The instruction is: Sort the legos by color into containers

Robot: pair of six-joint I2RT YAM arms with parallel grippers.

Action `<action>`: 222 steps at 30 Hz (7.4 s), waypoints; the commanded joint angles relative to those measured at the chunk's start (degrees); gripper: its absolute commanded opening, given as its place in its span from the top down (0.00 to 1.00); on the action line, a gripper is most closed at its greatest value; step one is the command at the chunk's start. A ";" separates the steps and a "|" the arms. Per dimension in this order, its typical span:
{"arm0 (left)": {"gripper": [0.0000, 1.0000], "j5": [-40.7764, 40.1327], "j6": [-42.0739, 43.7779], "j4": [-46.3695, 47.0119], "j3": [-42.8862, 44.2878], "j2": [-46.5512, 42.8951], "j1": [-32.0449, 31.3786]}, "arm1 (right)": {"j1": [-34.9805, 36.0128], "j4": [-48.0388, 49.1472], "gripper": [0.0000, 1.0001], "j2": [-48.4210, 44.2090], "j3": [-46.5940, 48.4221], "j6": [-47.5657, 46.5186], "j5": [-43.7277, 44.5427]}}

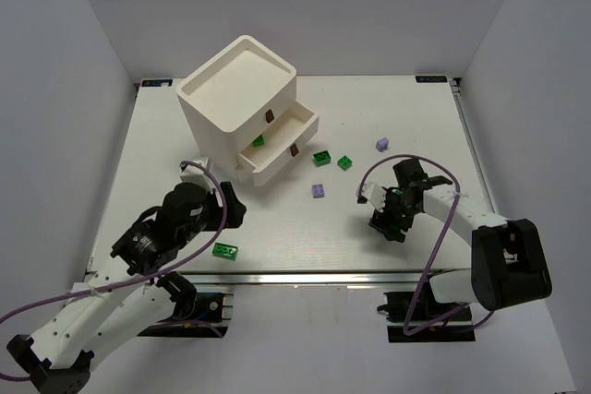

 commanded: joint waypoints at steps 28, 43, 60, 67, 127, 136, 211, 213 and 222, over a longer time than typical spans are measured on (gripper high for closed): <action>0.07 1.49 -33.20 -4.95 -6.07 3.51 0.46 | 15.84 4.49 0.99 2.82 37.09 8.34 -12.90; 0.05 2.29 -40.06 -6.09 -9.05 5.98 0.46 | 33.42 23.04 0.94 20.49 46.86 -13.46 1.34; 0.05 1.67 -42.52 -7.41 -12.83 3.08 0.46 | 35.62 25.15 0.37 28.32 50.38 -16.37 6.01; 0.05 0.97 -44.63 -7.85 -13.62 3.07 0.46 | 35.45 24.89 0.36 23.68 50.56 -9.45 4.95; 0.24 -5.27 -59.14 -4.86 -11.78 28.74 1.60 | 17.25 23.13 0.49 -23.89 6.35 36.37 -21.77; 0.35 -4.22 -58.61 -5.65 -10.64 31.64 1.60 | 16.02 23.22 0.50 -24.41 6.44 36.46 -22.56; 0.38 -20.92 23.13 4.98 41.39 56.17 -1.47 | 7.23 24.28 0.43 -21.43 5.03 36.55 -22.21; 0.45 -17.86 22.17 4.63 41.66 54.25 -1.47 | 6.71 24.19 0.43 -21.25 5.03 36.63 -21.86; 0.52 9.37 18.30 13.94 22.79 27.72 -1.47 | 5.21 23.66 0.12 -16.07 8.36 38.48 -12.99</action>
